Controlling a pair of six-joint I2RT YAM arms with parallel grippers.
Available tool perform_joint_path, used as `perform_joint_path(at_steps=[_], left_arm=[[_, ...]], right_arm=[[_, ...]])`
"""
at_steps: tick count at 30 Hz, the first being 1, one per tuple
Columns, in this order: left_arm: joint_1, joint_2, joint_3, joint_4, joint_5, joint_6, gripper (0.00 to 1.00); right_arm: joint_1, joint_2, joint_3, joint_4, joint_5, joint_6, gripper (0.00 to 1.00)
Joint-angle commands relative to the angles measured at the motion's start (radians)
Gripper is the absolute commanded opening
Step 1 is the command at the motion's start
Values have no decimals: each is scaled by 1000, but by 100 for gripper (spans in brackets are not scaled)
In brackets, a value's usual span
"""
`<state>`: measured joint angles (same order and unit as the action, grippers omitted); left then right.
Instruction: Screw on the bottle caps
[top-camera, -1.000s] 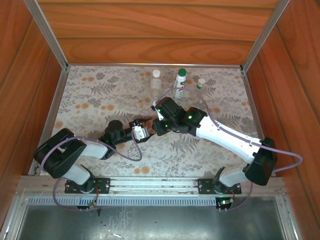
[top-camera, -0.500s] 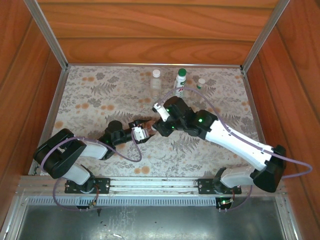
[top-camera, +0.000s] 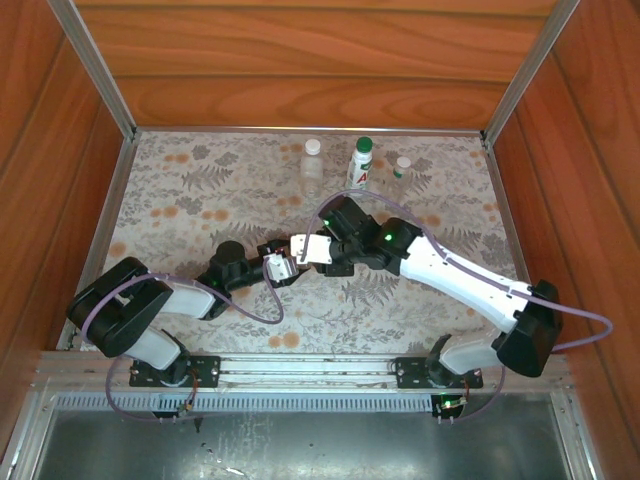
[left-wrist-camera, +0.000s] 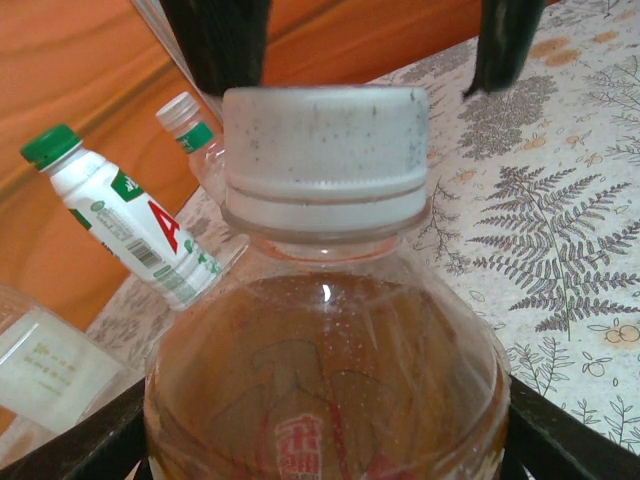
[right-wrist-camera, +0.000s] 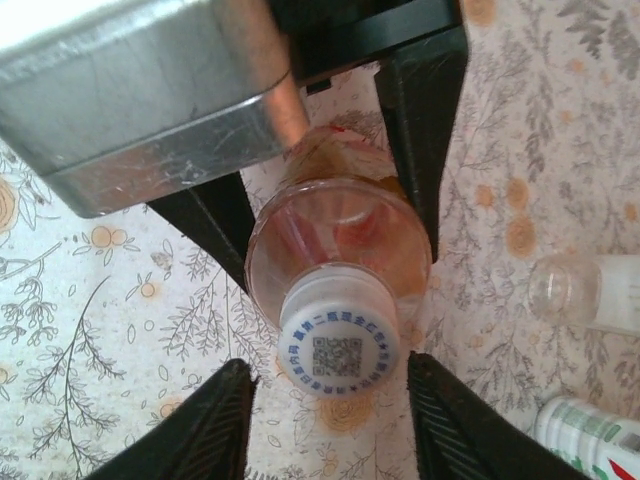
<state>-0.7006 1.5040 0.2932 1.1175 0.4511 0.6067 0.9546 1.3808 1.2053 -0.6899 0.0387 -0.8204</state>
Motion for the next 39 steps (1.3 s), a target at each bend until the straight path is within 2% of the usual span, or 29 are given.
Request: perform_joint_path(at_steps=[1, 7, 9, 11, 14, 21, 24, 25, 29, 32, 36, 38, 39], left_arm=[[-4, -5, -5, -9, 22, 14, 66], [-3, -3, -6, -8, 23, 14, 67], [-4, -1, -5, -9, 24, 14, 66], [-3, -2, -5, -10, 24, 13, 67], [-4, -1, -6, -10, 22, 14, 67], [-3, 0, -7, -10, 19, 14, 67], [-4, -2, -5, -10, 18, 14, 66], [-3, -1, -5, -10, 17, 13, 67], [-4, -1, -6, -10, 11, 17, 66], [-3, -4, -8, -11, 6, 18, 66], [-4, -1, -7, -11, 7, 20, 66], [-4, -1, -6, -11, 7, 18, 67], [-3, -1, -6, -11, 9, 19, 66]], right_arm=[[-9, 16, 37, -7, -65, -67, 40], [-17, 33, 39, 1, -87, -34, 32], [-20, 39, 37, 2, -88, -29, 34], [-21, 44, 32, 11, -79, -29, 41], [-23, 46, 26, 30, -79, -20, 41], [-25, 40, 22, 28, -71, 15, 21], [-24, 29, 23, 55, -41, 176, 2], [-25, 30, 31, 63, -31, 251, 0], [-23, 64, 107, 54, 23, 736, 0], [-21, 86, 144, -14, 16, 952, 0], [-19, 71, 126, -51, 60, 1073, 0], [-19, 52, 106, -39, 42, 1044, 1], [-19, 34, 85, -12, 16, 995, 6]])
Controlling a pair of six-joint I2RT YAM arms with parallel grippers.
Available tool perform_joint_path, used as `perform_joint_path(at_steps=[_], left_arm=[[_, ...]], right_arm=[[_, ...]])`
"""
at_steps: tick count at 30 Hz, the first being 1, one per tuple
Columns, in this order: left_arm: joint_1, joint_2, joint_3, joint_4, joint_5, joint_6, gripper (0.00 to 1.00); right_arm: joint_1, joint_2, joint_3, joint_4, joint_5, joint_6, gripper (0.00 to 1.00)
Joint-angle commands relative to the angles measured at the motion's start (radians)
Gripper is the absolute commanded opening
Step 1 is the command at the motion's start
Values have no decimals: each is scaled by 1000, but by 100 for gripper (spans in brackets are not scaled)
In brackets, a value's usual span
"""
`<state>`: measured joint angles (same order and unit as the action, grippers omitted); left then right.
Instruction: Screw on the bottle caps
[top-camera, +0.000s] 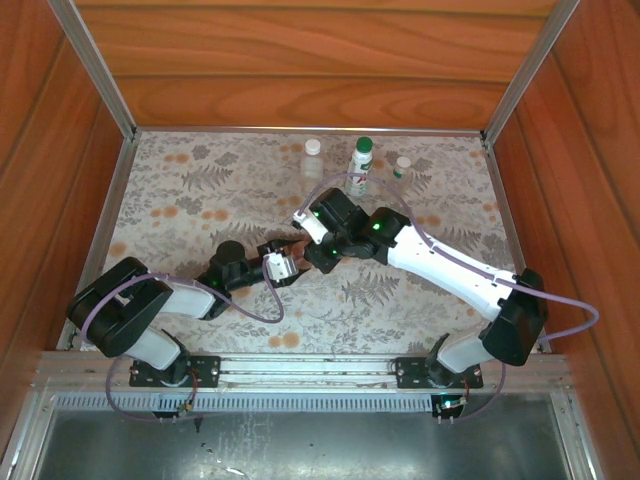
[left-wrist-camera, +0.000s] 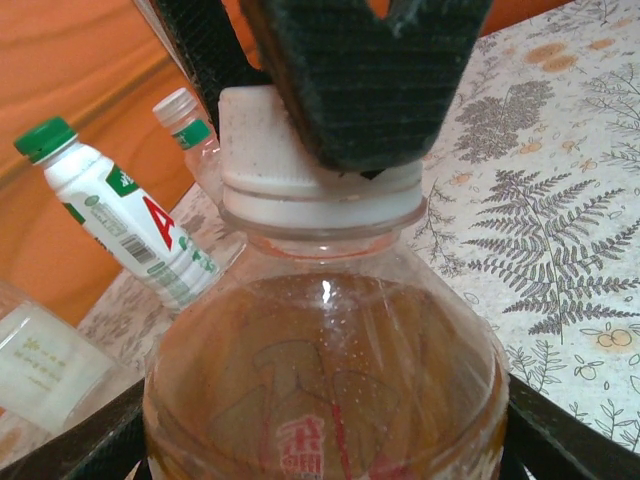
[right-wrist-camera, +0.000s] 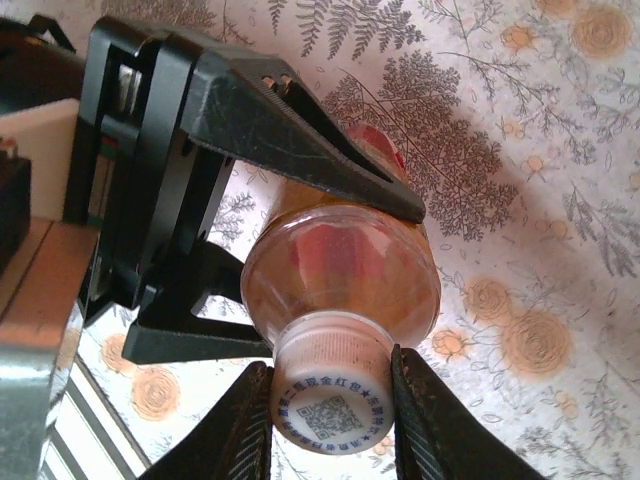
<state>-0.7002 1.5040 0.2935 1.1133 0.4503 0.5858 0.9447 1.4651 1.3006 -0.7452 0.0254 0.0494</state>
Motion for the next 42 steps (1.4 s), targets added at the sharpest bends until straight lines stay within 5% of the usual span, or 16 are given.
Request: perform_joint_path(at_steps=[1, 3, 6, 13, 21, 32, 36, 42], left_arm=[[-3, -1, -7, -7, 9, 34, 66], [0, -4, -3, -7, 5, -10, 67], [17, -30, 6, -7, 40, -140, 67], [35, -118, 38, -9, 92, -491, 67], [38, -123, 57, -10, 133, -528, 67], [37, -141, 40, -10, 129, -463, 68], [36, -150, 33, -11, 123, -451, 68], [37, -154, 33, -12, 125, -446, 68]], right_arm=[[-9, -68, -29, 69, 6, 77, 18], [-10, -124, -81, 153, -37, -28, 42], [-16, -217, -169, 316, -35, -56, 56], [-27, -397, -446, 878, -47, 26, 54], [-26, -323, -453, 854, -114, -15, 53], [-28, -265, -430, 813, -149, -25, 19], [-29, -274, -429, 775, -60, -32, 44], [-31, -266, -432, 762, -39, -33, 44]])
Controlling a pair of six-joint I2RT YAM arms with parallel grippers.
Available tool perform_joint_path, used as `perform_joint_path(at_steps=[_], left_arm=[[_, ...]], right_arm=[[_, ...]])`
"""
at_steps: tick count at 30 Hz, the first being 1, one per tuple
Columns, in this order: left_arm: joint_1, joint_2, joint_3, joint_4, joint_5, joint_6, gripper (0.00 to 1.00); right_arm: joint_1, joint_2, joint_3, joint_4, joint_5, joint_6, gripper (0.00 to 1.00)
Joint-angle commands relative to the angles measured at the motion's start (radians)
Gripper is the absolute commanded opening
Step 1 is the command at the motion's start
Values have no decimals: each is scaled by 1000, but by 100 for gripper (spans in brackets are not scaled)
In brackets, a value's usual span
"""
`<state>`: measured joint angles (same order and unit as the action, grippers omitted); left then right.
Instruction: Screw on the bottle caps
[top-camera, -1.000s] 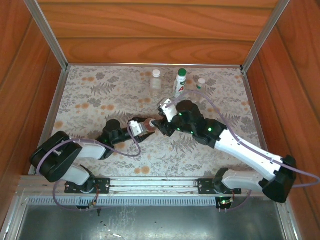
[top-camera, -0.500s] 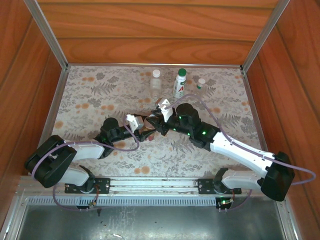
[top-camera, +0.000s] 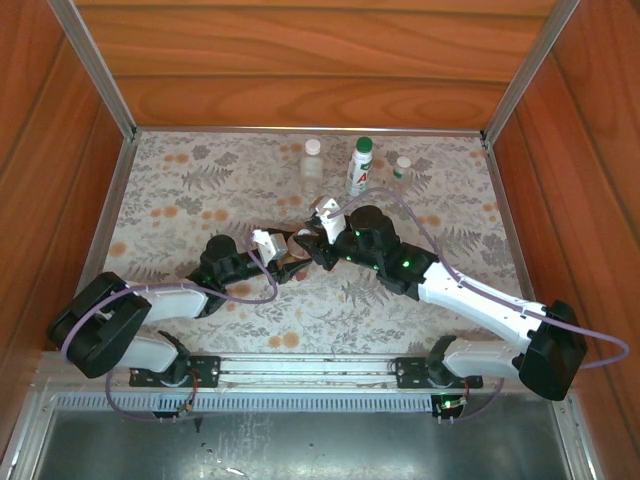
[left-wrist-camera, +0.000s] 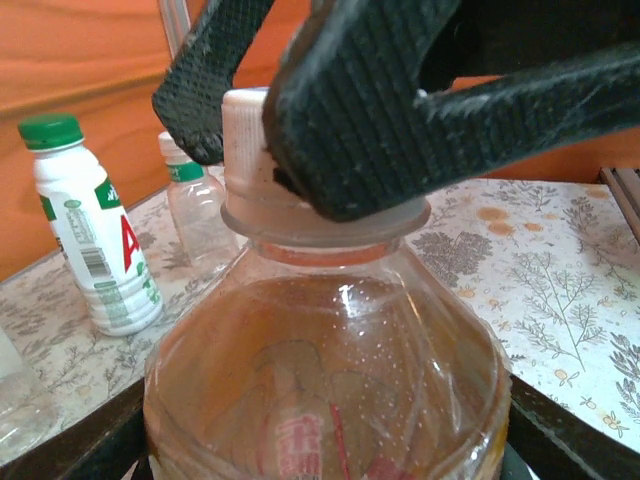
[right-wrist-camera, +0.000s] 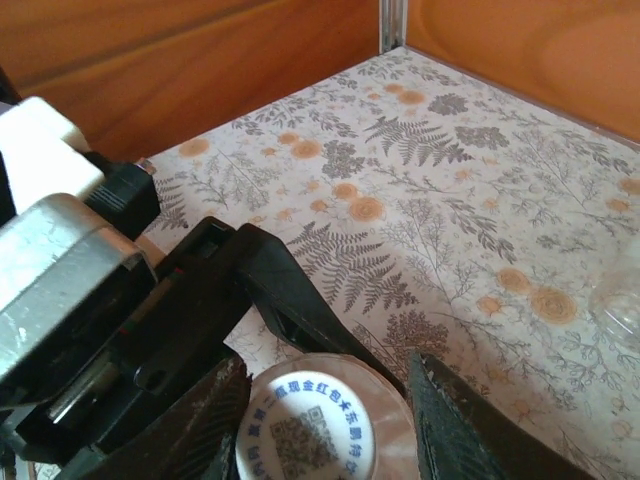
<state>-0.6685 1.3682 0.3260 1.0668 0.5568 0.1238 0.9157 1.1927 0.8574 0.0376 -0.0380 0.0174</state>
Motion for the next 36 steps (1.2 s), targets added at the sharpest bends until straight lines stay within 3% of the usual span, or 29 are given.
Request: perform_joint_path(at_steps=[1, 4, 7, 9, 11, 15, 23, 27, 32, 36], left_arm=[[6, -18, 2, 35, 18, 15, 68], [6, -14, 1, 35, 13, 17, 69], [5, -10, -4, 35, -4, 22, 75], [5, -8, -12, 34, -44, 16, 82], [5, -12, -33, 33, -79, 11, 100], [5, -36, -87, 23, -169, -20, 100], [6, -106, -192, 5, -265, -159, 100], [5, -178, -214, -57, -310, -176, 100], [6, -251, -190, -165, -379, -140, 100], [43, -303, -164, -234, -474, -99, 100]], right_arm=[[-2, 8, 12, -18, 9, 2, 41], [-3, 10, 20, -7, -33, 10, 26], [-3, 4, 20, -3, 14, 3, 16], [-7, 7, 20, -5, 97, -14, 16], [-19, 28, 30, -3, 160, -48, 16], [-75, 133, 84, 31, 217, -77, 15], [-148, 363, 214, 83, 150, -123, 16], [-152, 401, 231, 70, 158, -135, 25], [-153, 386, 235, 66, 151, -163, 47], [-155, 332, 239, 70, 209, -175, 72]])
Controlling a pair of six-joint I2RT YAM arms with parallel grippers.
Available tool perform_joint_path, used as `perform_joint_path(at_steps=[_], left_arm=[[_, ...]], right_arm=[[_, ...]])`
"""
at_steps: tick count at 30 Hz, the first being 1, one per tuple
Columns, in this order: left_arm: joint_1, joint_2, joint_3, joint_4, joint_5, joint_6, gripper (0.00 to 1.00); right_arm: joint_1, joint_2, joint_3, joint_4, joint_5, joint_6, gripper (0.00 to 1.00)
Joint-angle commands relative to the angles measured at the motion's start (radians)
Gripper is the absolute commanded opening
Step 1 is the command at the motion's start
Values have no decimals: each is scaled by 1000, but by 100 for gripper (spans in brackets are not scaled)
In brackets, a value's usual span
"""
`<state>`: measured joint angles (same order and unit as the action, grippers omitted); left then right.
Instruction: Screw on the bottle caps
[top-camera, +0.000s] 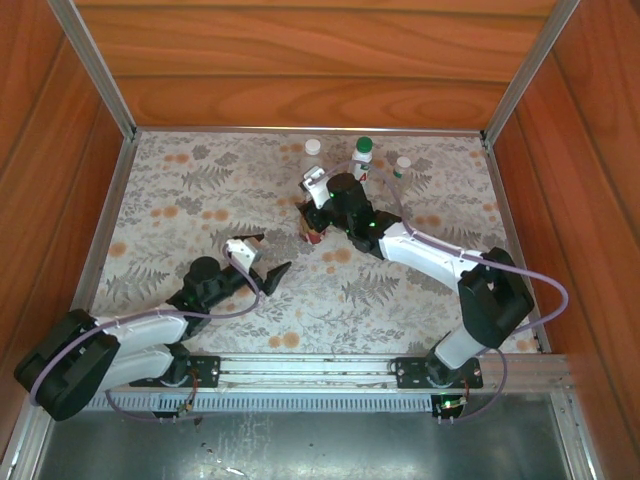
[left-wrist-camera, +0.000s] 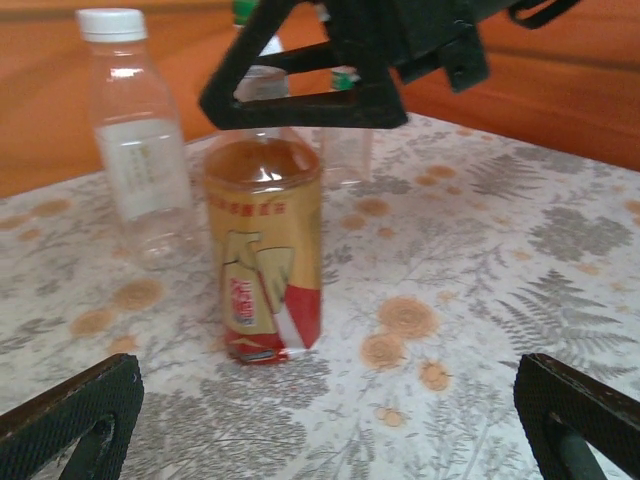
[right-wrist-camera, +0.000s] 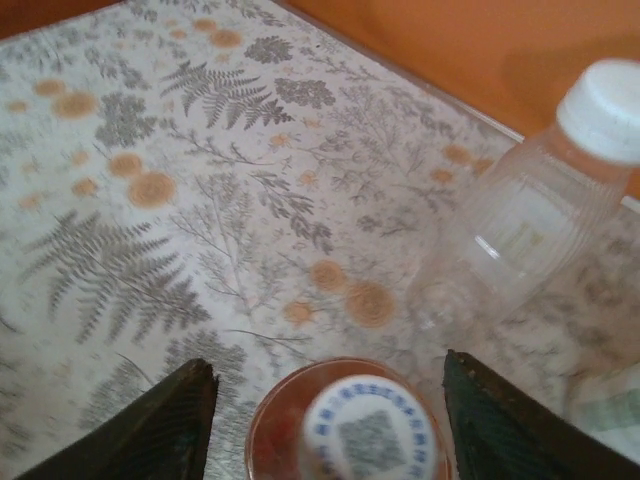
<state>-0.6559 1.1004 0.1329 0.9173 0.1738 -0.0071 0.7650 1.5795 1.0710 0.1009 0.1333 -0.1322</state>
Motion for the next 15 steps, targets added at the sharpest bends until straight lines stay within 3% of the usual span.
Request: perform_joint_path(at_steps=[1, 5, 7, 11, 15], left_arm=[[53, -46, 42, -110, -96, 42, 100], [156, -98, 82, -195, -202, 96, 100], [219, -138, 101, -268, -298, 130, 100], [402, -148, 119, -336, -309, 134, 100], [522, -36, 136, -331, -314, 146, 100]], right_arm=[[-5, -75, 20, 6, 49, -26, 75], [-30, -195, -98, 94, 149, -27, 96], [-75, -264, -190, 154, 184, -47, 100], [-190, -396, -377, 261, 255, -58, 100], [-322, -478, -582, 393, 296, -107, 100]])
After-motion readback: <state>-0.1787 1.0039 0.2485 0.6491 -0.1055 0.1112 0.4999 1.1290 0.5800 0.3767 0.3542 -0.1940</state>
